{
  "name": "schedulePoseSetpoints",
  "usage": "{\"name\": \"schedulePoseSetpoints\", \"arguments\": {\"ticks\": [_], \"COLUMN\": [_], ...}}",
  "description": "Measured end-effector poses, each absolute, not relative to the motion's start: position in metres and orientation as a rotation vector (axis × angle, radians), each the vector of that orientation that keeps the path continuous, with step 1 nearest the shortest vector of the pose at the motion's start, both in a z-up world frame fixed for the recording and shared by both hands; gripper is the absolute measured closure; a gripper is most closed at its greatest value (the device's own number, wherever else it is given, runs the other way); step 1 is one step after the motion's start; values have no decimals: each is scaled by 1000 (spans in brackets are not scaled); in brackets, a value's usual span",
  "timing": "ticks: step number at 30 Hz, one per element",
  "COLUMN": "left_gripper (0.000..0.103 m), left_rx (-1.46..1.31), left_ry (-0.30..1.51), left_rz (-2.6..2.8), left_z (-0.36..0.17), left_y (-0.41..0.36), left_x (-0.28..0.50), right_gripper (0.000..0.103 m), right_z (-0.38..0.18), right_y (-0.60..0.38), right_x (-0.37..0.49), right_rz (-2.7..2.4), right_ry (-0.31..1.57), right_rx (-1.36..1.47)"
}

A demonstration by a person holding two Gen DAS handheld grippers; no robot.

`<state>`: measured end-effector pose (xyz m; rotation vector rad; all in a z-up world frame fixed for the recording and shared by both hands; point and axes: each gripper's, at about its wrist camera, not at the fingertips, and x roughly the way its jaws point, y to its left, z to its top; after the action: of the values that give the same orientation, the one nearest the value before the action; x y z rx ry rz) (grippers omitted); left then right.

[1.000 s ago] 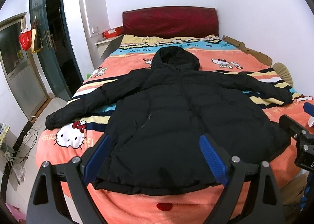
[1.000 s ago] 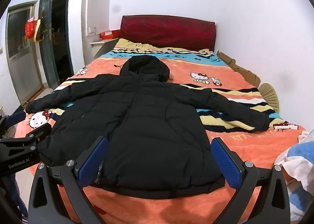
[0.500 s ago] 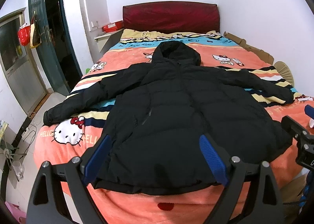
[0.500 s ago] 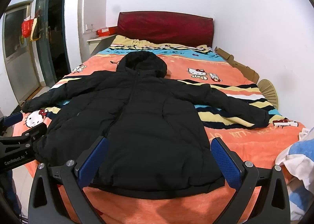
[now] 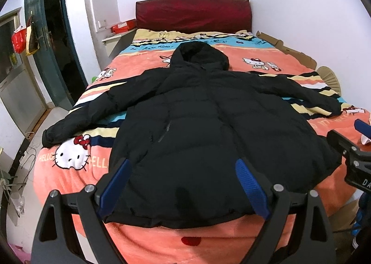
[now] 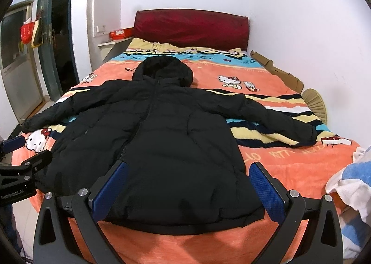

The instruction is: Fold large clothes

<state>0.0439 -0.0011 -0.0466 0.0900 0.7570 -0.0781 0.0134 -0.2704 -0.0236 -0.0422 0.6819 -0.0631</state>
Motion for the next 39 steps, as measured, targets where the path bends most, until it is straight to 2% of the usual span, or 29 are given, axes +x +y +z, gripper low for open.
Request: {"name": "schedulePoseSetpoints", "arguments": {"ticks": [26,32,39], "left_gripper": [11,11,11], "left_rx": [59,-61,-167], "left_ry": [805,809,847], "left_rz": [-55,-4,80], "left_z": [-54,-56,-62], "left_y": [9,51,134], "left_x": [96,125,163], "right_gripper": [0,0,0], "right_z": [-21,-18,-19], "right_y": [-283,-297,-312], "right_x": [61,88,128], "right_rz": [-96,-120,-143], "right_ry": [701,713,718], "right_rx": [-46,-52,-39]}}
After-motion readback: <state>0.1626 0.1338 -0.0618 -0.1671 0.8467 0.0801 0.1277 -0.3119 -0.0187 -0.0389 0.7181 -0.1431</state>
